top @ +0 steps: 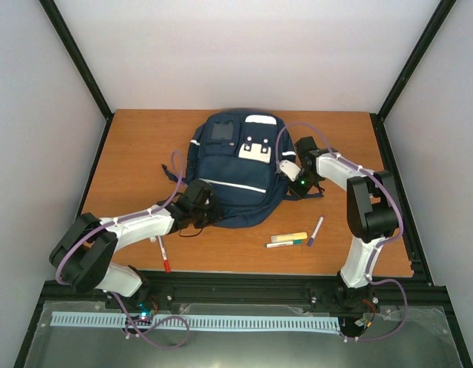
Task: Pack the student bag
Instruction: Zip the student bag at the center of the board.
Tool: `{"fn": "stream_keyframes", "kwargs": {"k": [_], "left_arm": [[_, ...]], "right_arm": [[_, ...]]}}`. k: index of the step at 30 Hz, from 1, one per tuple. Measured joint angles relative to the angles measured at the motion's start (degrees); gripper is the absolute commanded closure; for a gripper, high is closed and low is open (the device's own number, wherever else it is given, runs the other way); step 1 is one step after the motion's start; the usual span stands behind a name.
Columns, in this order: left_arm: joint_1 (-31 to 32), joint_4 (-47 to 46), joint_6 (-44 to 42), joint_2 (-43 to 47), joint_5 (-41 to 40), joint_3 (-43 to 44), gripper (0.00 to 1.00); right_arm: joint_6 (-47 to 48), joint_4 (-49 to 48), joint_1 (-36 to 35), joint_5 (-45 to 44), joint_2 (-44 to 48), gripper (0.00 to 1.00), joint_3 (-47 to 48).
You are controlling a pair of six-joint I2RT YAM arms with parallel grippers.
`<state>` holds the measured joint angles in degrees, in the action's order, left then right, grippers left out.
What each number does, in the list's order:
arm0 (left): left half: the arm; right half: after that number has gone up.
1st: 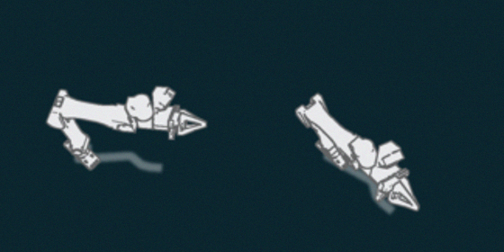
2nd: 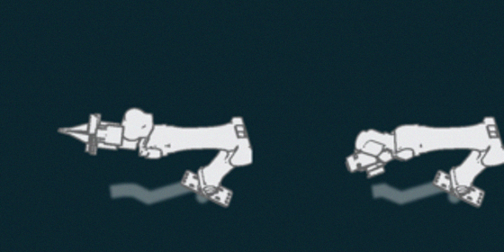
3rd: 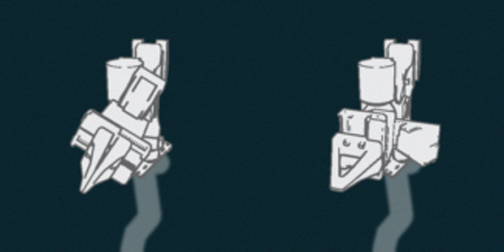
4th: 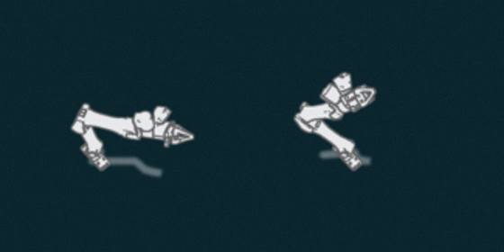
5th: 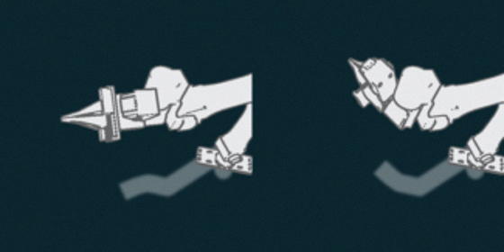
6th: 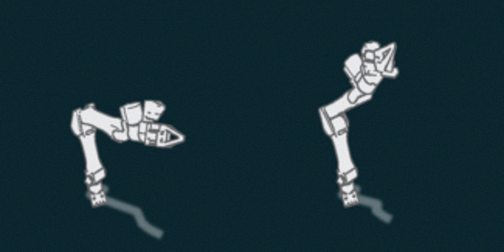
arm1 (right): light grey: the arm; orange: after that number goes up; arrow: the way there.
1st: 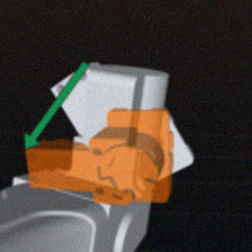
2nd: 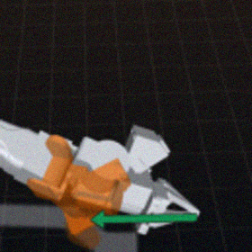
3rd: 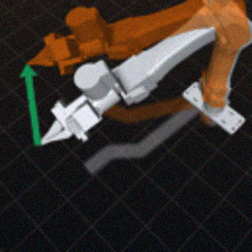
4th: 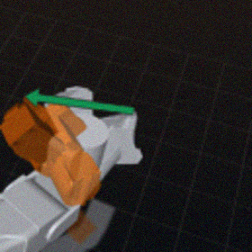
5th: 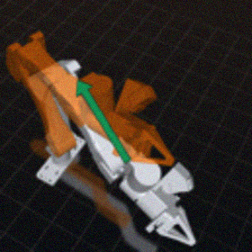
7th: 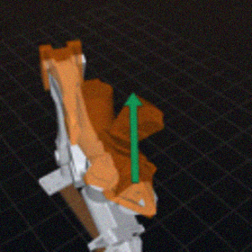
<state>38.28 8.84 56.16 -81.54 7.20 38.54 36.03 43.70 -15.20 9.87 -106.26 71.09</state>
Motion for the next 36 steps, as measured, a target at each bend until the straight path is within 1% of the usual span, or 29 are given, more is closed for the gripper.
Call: {"fn": "stream_keyframes", "kwargs": {"k": [1, 3, 10, 14, 15, 16, 19, 20, 21, 22, 23, 24, 25, 26, 27, 30, 31, 32, 33, 36], "left_arm": [[0.00, -0.17, 0.00, 0.11, 0.02, -0.09, 0.99], [0.04, -0.44, 0.00, 0.20, 0.02, -0.13, 0.99], [0.04, -1.66, 0.00, 0.24, -0.13, -0.13, 0.99], [0.04, -2.32, -0.13, 0.24, -0.15, -0.11, 0.99], [0.04, -2.32, -0.44, 0.24, -0.13, -0.09, 0.99], [0.04, -2.23, -0.70, 0.24, -0.13, 0.00, 0.99], [0.00, -0.87, -2.29, 0.44, -0.57, 0.66, 0.96], [-0.04, 0.11, -2.99, 0.74, -0.90, 0.94, 0.92], [-0.04, 1.36, -3.85, 1.20, -1.40, 1.33, 0.87], [-0.04, 2.49, -4.76, 1.73, -1.77, 1.79, 0.79], [-0.07, 3.89, -5.77, 2.32, -2.12, 2.58, 0.68], [-0.11, 5.57, -6.80, 3.06, -2.51, 3.85, 0.57], [-0.15, 6.56, -8.00, 3.48, -2.67, 4.87, 0.48], [-0.15, 7.61, -9.14, 3.85, -2.73, 6.16, 0.41], [-0.15, 8.46, -10.03, 4.22, -2.84, 7.69, 0.37], [-0.15, 10.45, -13.09, 5.51, -2.89, 11.17, 0.27], [-0.15, 11.13, -14.03, 6.14, -2.89, 12.04, 0.21], [-0.17, 12.00, -14.95, 6.86, -2.89, 12.94, 0.08], [-0.20, 12.83, -15.98, 7.72, -2.95, 13.86, 0.01], [-0.20, 15.98, -18.99, 10.03, -4.04, 17.07, 0.00]], "right_arm": [[-0.02, -0.42, 0.28, -0.15, -0.59, 0.94, 0.46], [-0.17, -1.66, 0.57, -0.74, -0.98, 0.93, 0.76], [-0.57, -6.49, 0.76, -3.41, -0.98, 0.92, 0.76], [-1.44, -8.26, 1.05, -4.24, -0.98, 0.82, 0.79], [-1.66, -8.48, 1.29, -4.28, -0.98, 0.78, 0.83], [-1.90, -8.66, 1.62, -4.11, -0.94, 0.72, 0.83], [-2.97, -8.63, 2.45, -3.87, 0.42, 0.60, 0.76], [-3.21, -8.52, 3.02, -3.48, 1.95, 0.55, 0.70], [-3.80, -8.35, 3.45, -2.99, 3.56, 0.49, 0.68], [-3.98, -8.09, 3.96, -1.99, 6.12, 0.42, 0.57], [-4.28, -7.69, 4.28, -1.07, 8.70, 0.29, 0.48], [-4.74, -7.26, 4.48, 0.09, 11.63, 0.05, 0.48], [-5.40, -6.99, 4.50, 1.20, 14.25, 0.01, 0.48], [-6.16, -6.78, 4.48, 2.19, 16.46, 0.00, 0.48], [-6.47, -6.58, 4.48, 3.19, 18.51, 0.00, 0.48], [-7.85, -5.79, 4.20, 5.46, 24.11, 0.00, 0.46], [-8.72, -5.79, 4.00, 5.57, 25.90, 0.00, 0.31], [-9.22, -5.81, 3.87, 5.53, 26.95, 0.00, 0.17], [-9.92, -5.75, 3.67, 5.38, 28.41, 0.00, -0.04], [-11.08, -5.55, 3.15, 5.73, 31.01, 0.00, -0.26]]}}
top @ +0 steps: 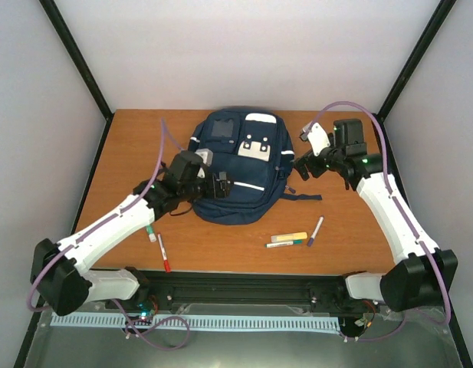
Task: Pack the student bag
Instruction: Zip the student bag at the center of the board.
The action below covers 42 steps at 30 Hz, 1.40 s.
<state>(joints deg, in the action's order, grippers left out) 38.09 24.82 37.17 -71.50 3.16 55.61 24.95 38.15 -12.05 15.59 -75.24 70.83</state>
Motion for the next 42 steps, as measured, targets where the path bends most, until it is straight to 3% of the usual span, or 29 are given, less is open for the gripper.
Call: {"fn": "stream_keyframes", "kwargs": {"k": [9, 22, 29, 34, 38, 42], "left_arm": [[-0.15, 12.15, -9.66, 0.33, -11.56, 13.46, 0.00], [-0.76, 10.51, -16.68, 0.59, -17.90, 3.45, 0.00], [-2.14, 11.34, -10.10, -0.37, -24.30, 3.30, 0.00], [-2.99, 15.69, -7.34, -8.68, -27.19, 7.30, 0.00], [-5.11, 13.79, -4.37, -9.03, -25.07, 4.35, 0.00], [-12.46, 8.87, 0.35, -8.48, -19.74, 0.22, 0.00]], "right_arm": [[-2.38, -4.15, -0.17, 8.48, 10.43, 0.00, -8.50], [-0.39, -7.52, -0.24, 18.16, 11.30, 0.00, -20.52], [5.97, -1.88, -0.37, 24.04, 3.78, 0.00, -19.78], [4.92, -2.64, -0.96, 20.15, 5.03, 0.00, -20.13], [2.36, -5.64, -1.11, 15.76, 7.43, 0.00, -20.70], [0.31, -6.95, -1.11, 14.86, 7.91, 0.06, -21.11]]}}
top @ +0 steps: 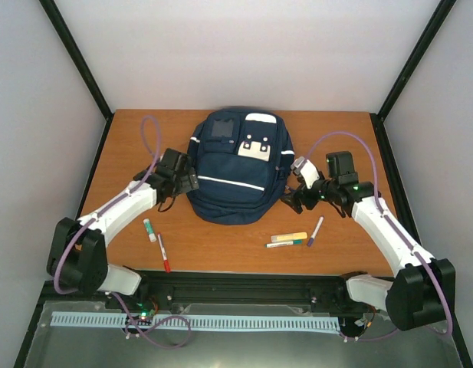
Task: Pack the student bag
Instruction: Zip the student bag at the center of the board, then pick up the stationery from the center of the board.
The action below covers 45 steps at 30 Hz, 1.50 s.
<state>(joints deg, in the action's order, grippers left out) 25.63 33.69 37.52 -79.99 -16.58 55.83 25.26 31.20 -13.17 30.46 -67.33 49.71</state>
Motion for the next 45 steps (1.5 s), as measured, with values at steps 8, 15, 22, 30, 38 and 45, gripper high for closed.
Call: {"fn": "stream_keyframes", "kwargs": {"k": [8, 15, 22, 30, 38, 45], "left_arm": [[-5.90, -13.94, 3.26, -6.51, 13.22, -3.85, 0.00], [-5.46, -22.56, 3.69, -11.10, 25.29, -4.98, 0.00], [0.37, -23.47, 3.26, -11.15, 29.07, -5.60, 0.01], [9.66, -19.93, 2.32, -6.88, 28.50, -5.57, 0.00], [9.31, -4.07, -2.36, 3.65, 20.11, 7.69, 0.00], [9.31, -2.08, -6.84, 3.67, 21.24, 18.32, 0.02]], "right_arm": [[1.79, 2.91, -0.02, 3.85, -2.82, 0.19, 0.09], [3.63, 4.70, 0.00, 5.51, -5.09, 0.23, 0.63], [4.76, 6.14, 0.00, 6.32, -6.69, 0.30, 1.14], [9.11, 8.70, 0.00, 6.69, -6.78, 0.47, 2.08], [20.37, 15.85, -0.04, -0.87, -6.43, 0.63, 4.66], [27.58, 20.72, -0.04, -11.47, -3.63, 0.65, 0.39]]}}
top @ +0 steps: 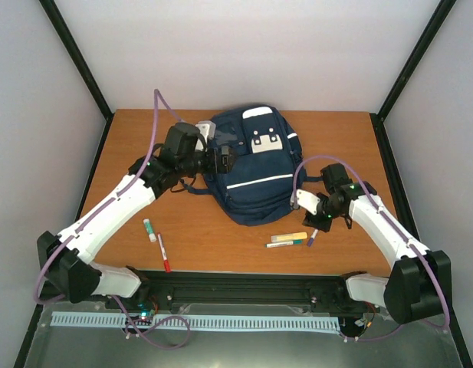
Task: Pack the student bag
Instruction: Pick up the stationery from the center of the board.
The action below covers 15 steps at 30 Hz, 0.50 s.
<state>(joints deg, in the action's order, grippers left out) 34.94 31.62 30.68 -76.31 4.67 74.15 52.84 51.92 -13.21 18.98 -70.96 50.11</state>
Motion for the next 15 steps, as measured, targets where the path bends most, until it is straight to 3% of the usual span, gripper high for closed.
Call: {"fn": "stream_keyframes", "kwargs": {"k": [8, 15], "left_arm": [[0.00, 0.11, -5.70, -1.22, 2.60, -3.08, 0.03], [-0.02, 0.66, -8.17, -1.14, 2.16, -5.07, 0.03]], "right_arm": [[9.55, 5.68, 0.00, -6.71, 2.05, 0.67, -5.31], [9.60, 5.44, -0.07, -6.29, -6.47, 0.70, -2.21]]}}
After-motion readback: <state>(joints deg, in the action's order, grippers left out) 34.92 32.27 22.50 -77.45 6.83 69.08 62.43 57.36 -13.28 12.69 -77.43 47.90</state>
